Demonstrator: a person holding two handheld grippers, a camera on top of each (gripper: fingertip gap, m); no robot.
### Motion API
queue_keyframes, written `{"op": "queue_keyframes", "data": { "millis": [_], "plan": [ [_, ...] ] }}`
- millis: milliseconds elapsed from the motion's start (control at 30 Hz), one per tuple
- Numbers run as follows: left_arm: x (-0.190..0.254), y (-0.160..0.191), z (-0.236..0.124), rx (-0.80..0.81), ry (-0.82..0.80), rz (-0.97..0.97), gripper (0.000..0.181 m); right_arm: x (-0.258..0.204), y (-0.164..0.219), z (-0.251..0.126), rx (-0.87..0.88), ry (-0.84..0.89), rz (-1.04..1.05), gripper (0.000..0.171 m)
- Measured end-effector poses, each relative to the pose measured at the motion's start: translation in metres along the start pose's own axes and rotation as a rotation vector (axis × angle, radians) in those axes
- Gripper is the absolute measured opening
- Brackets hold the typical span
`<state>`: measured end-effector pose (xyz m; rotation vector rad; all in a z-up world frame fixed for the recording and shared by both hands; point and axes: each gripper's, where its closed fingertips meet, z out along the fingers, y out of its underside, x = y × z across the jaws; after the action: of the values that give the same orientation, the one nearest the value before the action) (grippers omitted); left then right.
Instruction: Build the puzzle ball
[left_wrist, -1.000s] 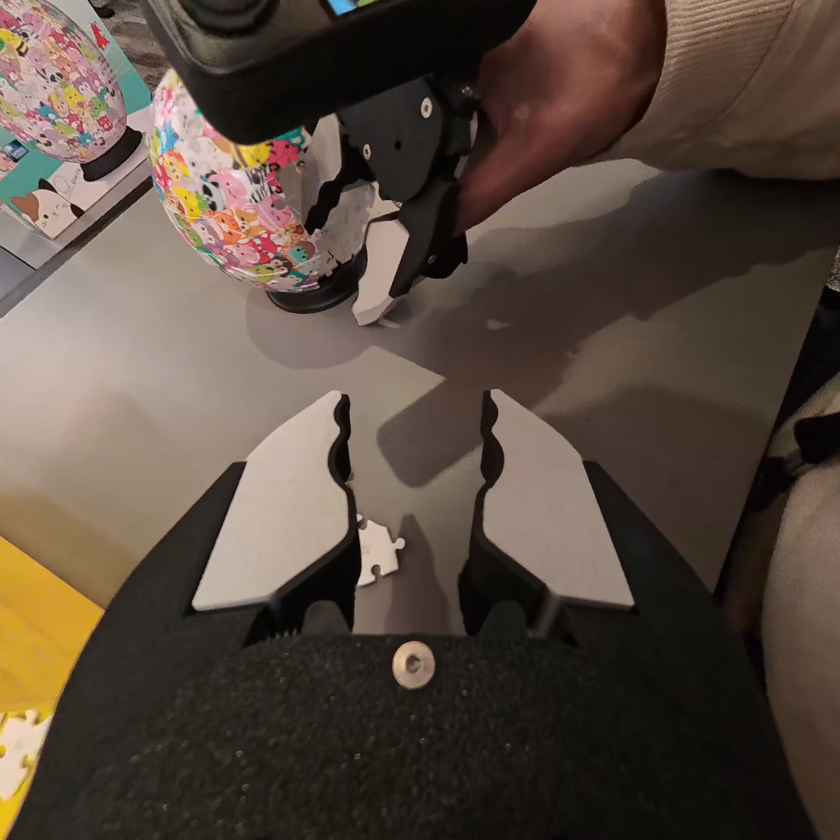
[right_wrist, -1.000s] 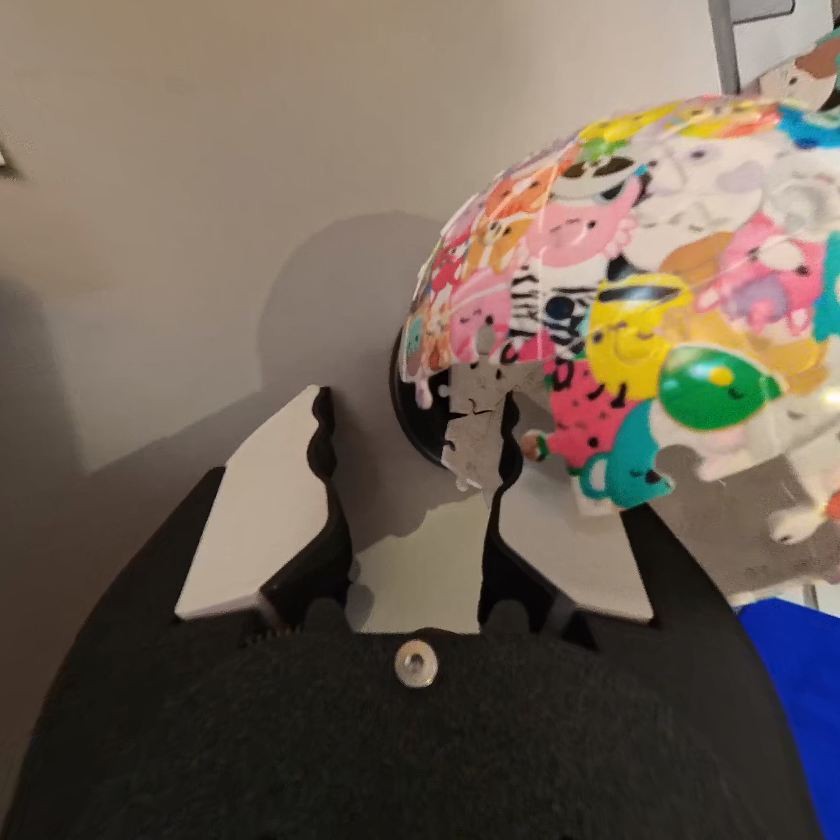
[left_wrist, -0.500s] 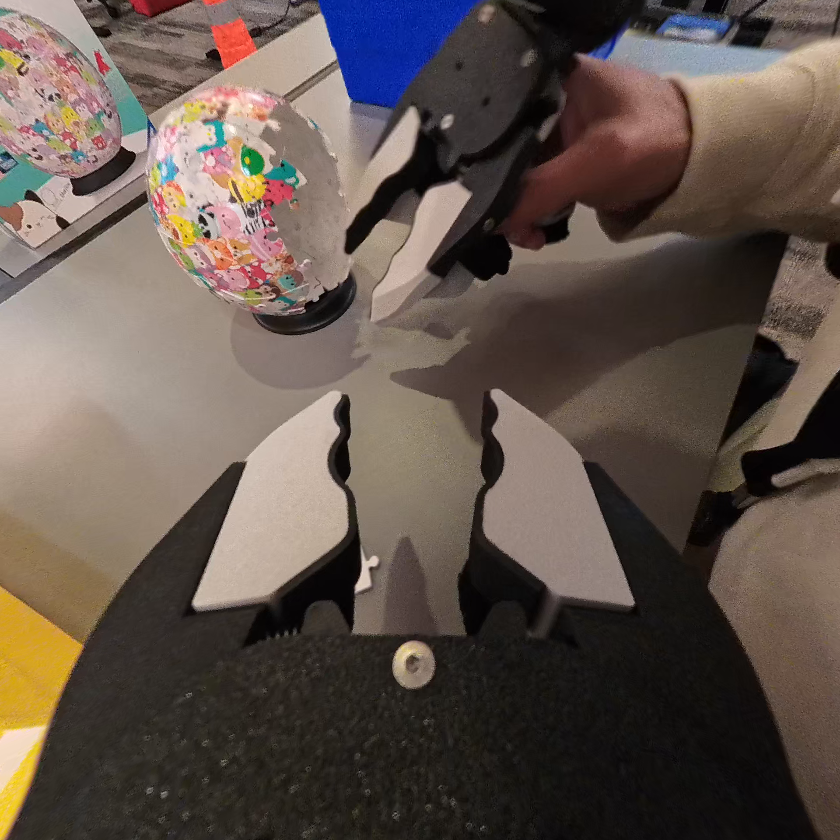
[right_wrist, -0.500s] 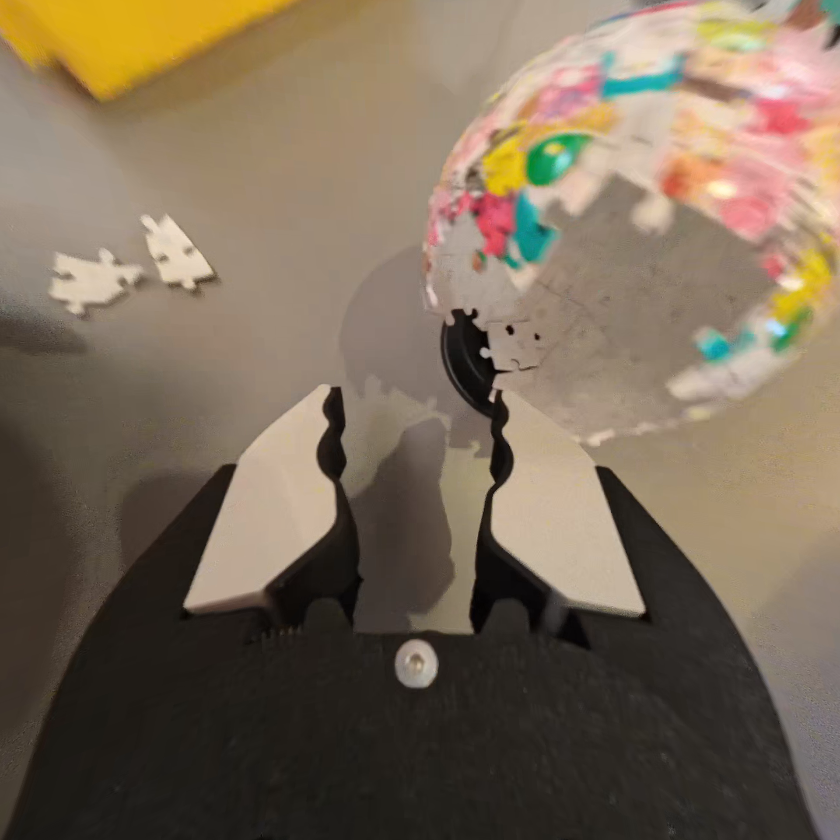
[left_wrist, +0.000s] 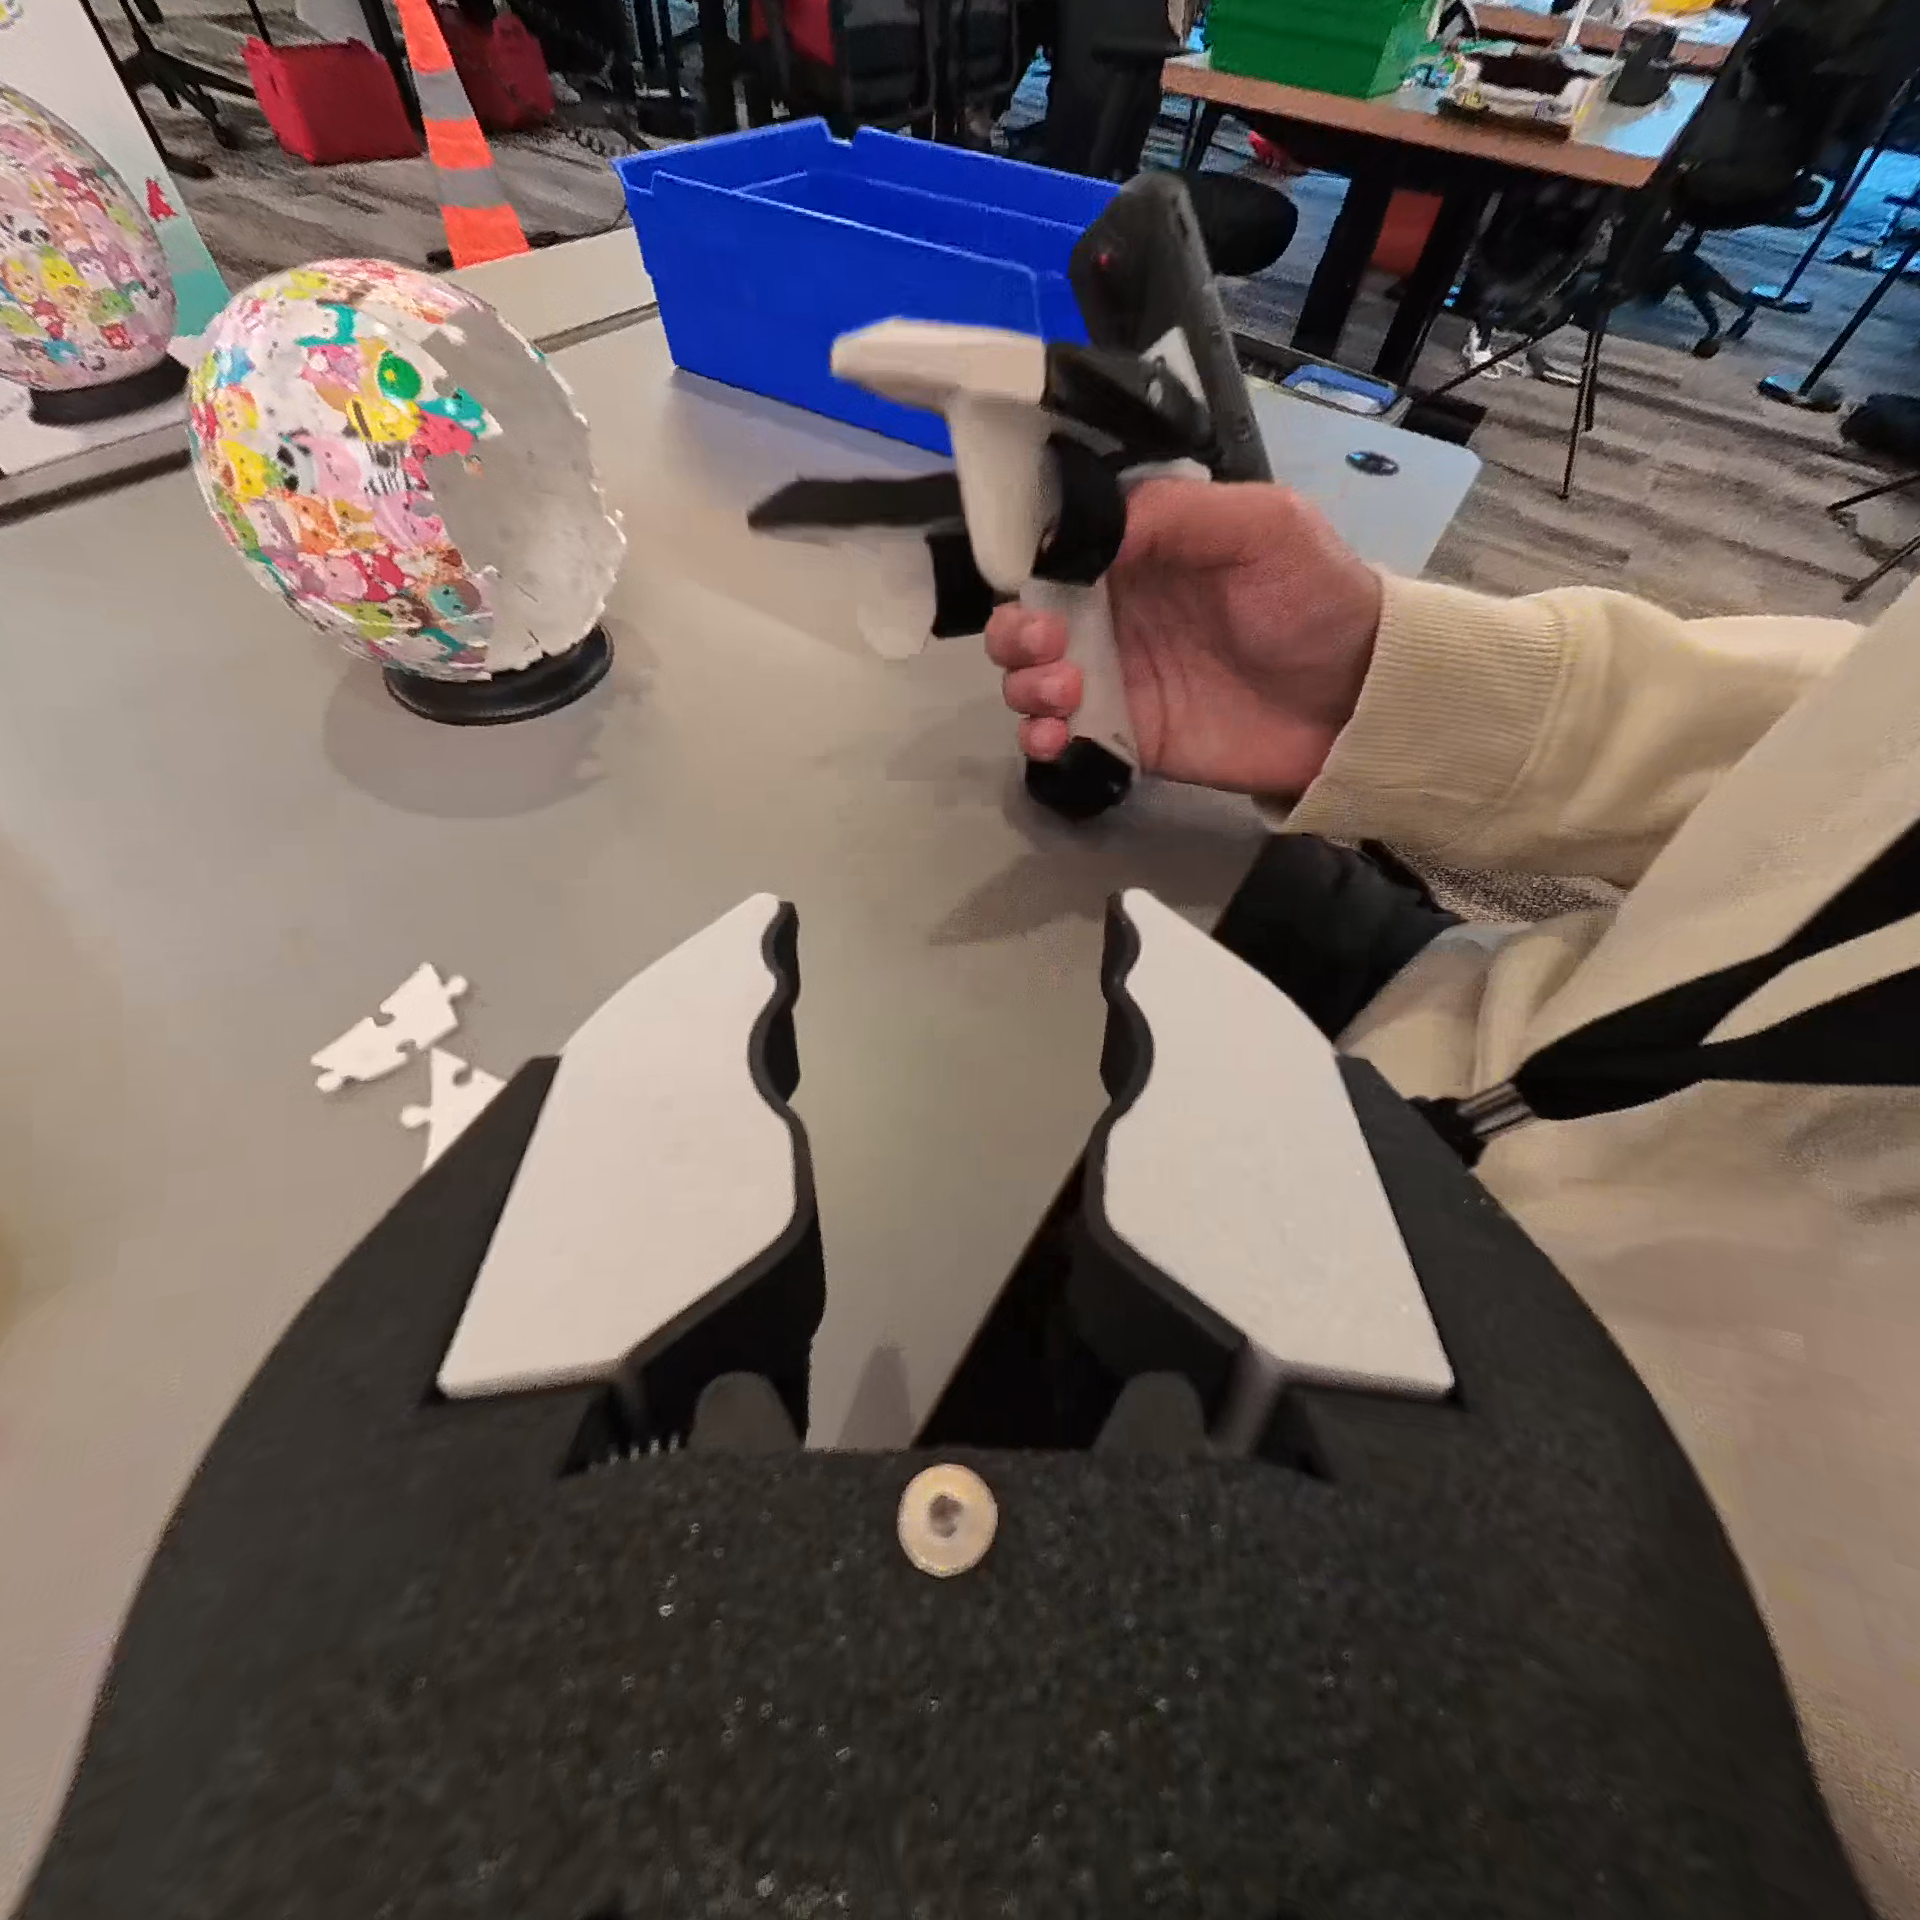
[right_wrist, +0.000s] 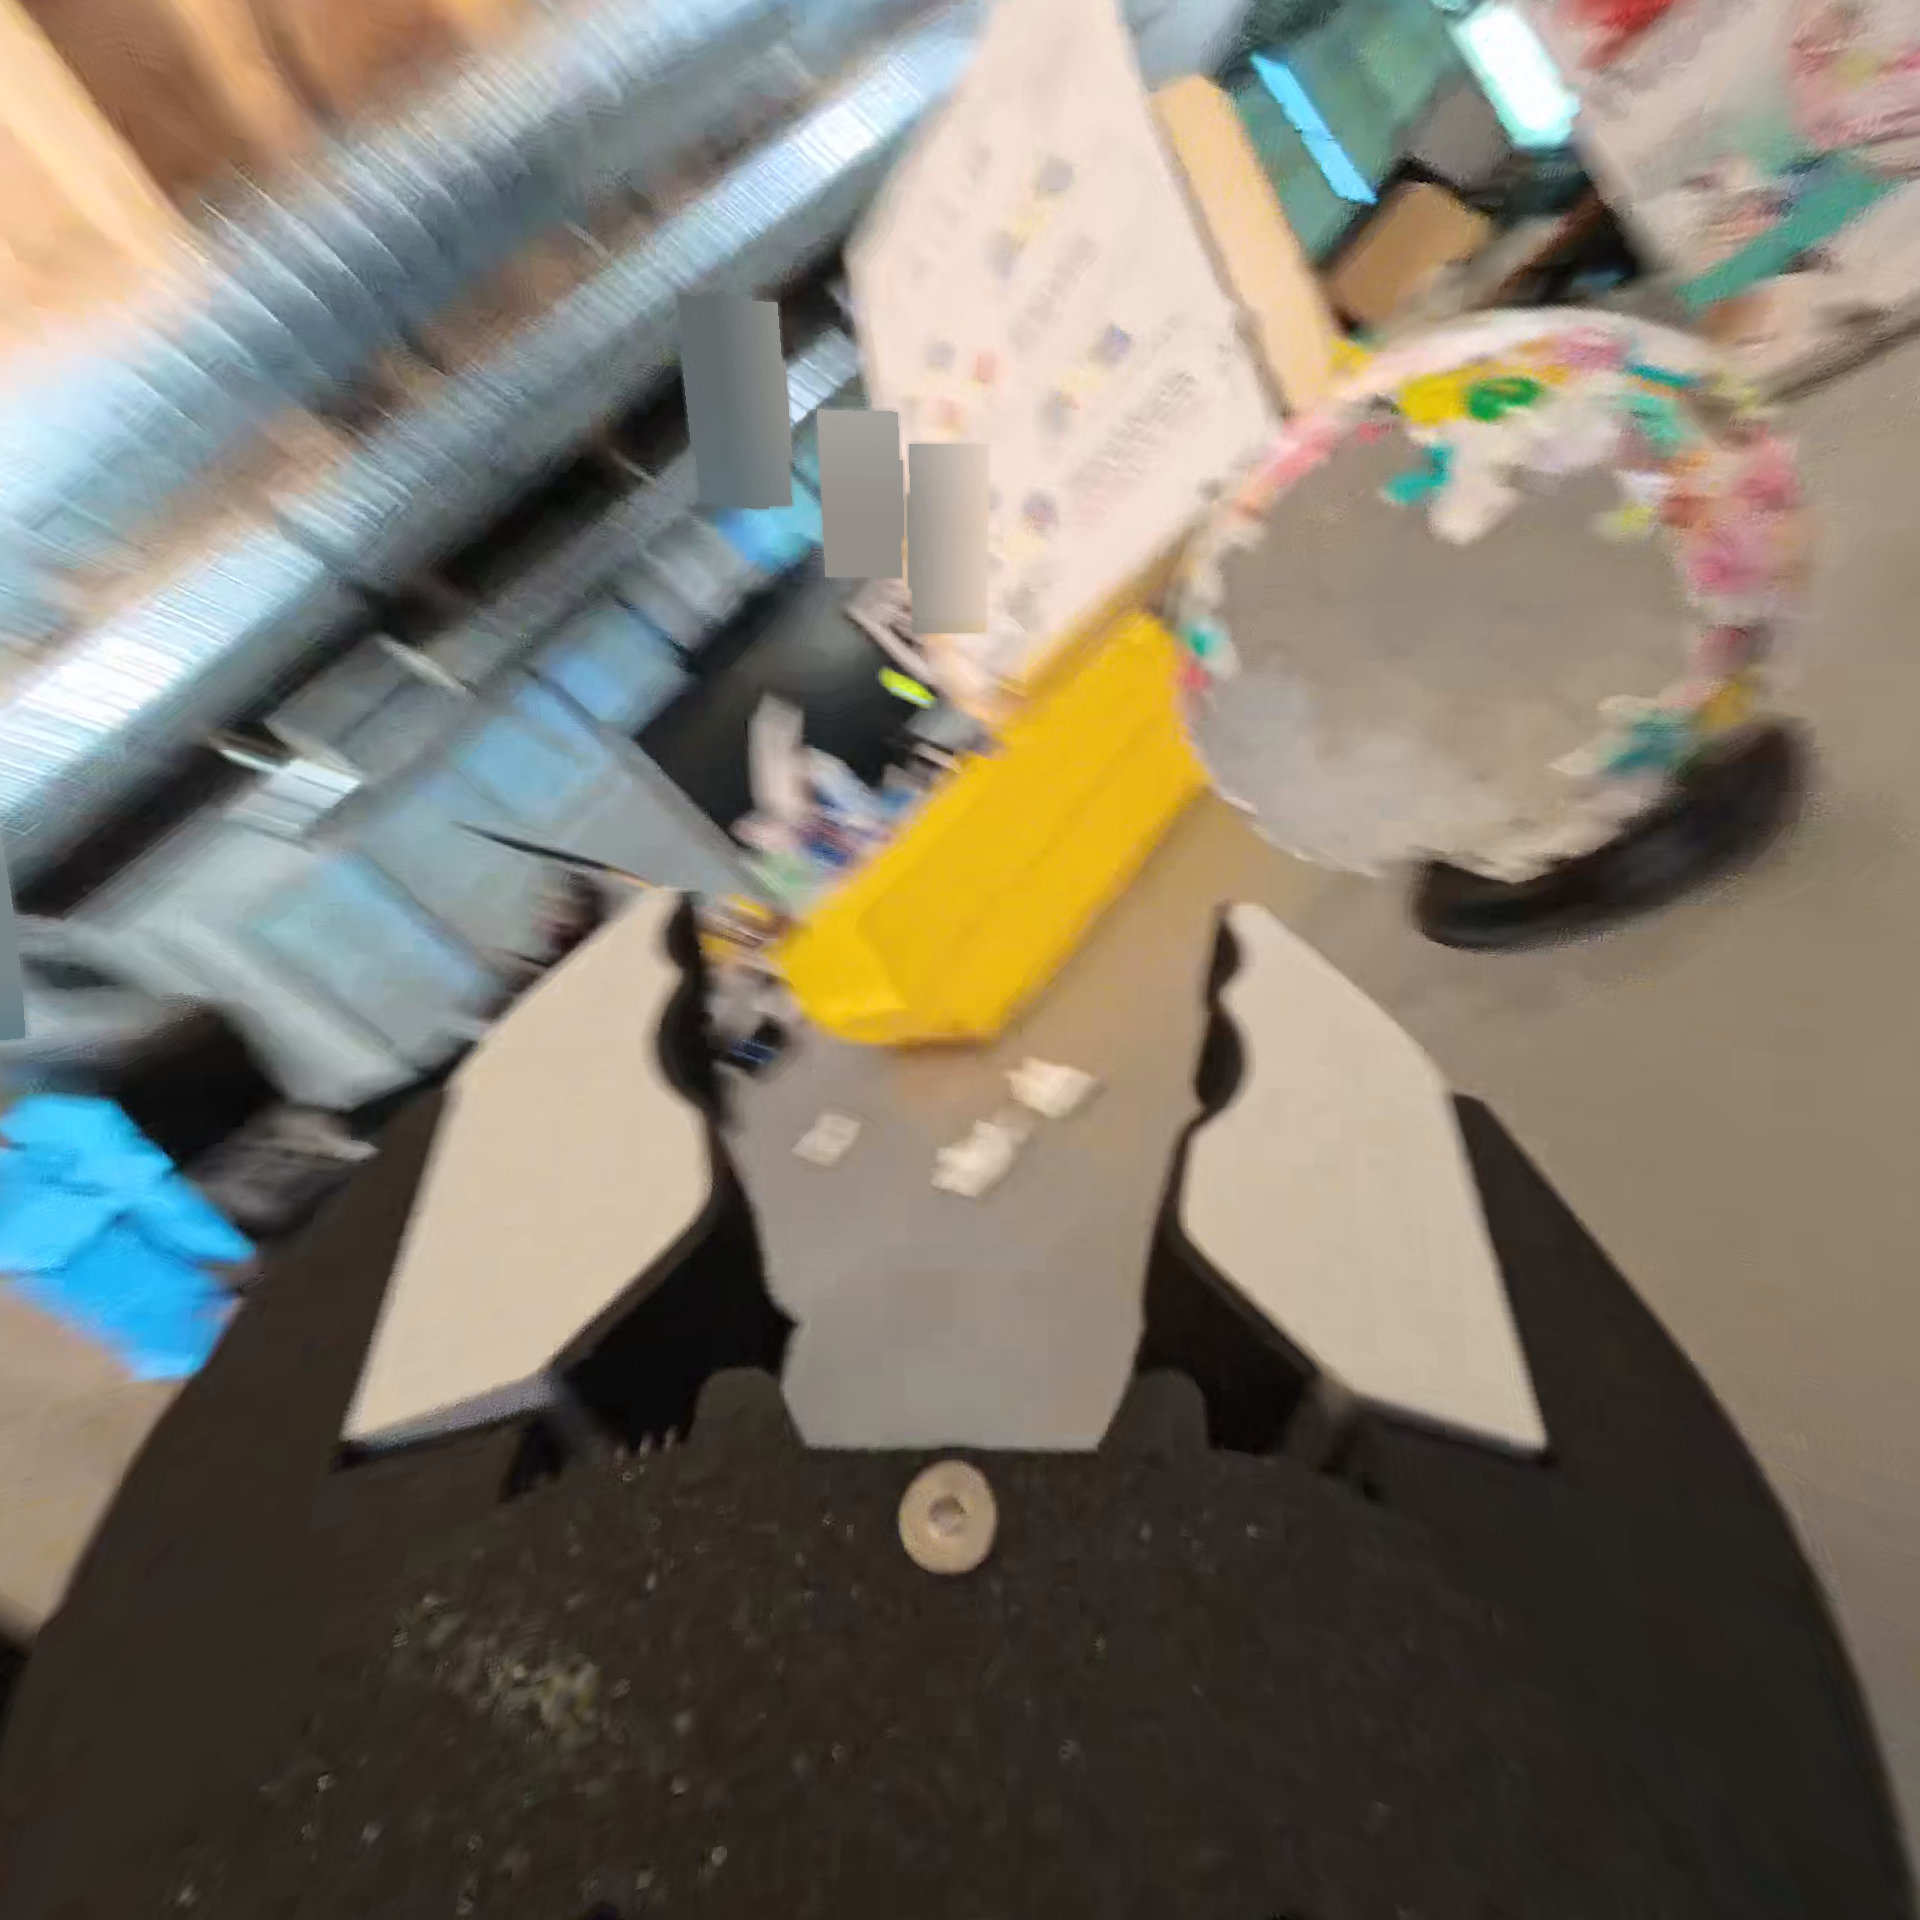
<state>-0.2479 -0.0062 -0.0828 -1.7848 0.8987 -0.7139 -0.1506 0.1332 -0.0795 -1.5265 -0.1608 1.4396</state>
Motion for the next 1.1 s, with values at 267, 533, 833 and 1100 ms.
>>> {"op": "queue_keyframes", "data": {
  "millis": [267,533,833,1100],
  "plan": [
    [0.021,0.005,-0.036,0.055,-0.035,-0.025,0.055,0.033,0.022,-0.026,-0.151,0.459,-0.062,0.057],
    [0.016,0.0,-0.049,0.081,-0.052,-0.035,0.055,0.029,0.03,-0.033,-0.428,0.58,-0.467,0.051],
    [0.009,0.004,-0.038,0.06,-0.054,-0.057,0.055,0.057,-0.013,-0.023,-0.248,0.743,-0.699,0.036],
    [-0.003,0.003,-0.022,0.039,-0.023,-0.074,0.055,0.079,0.02,0.032,-0.607,0.436,-0.676,0.059]
  ]
}}
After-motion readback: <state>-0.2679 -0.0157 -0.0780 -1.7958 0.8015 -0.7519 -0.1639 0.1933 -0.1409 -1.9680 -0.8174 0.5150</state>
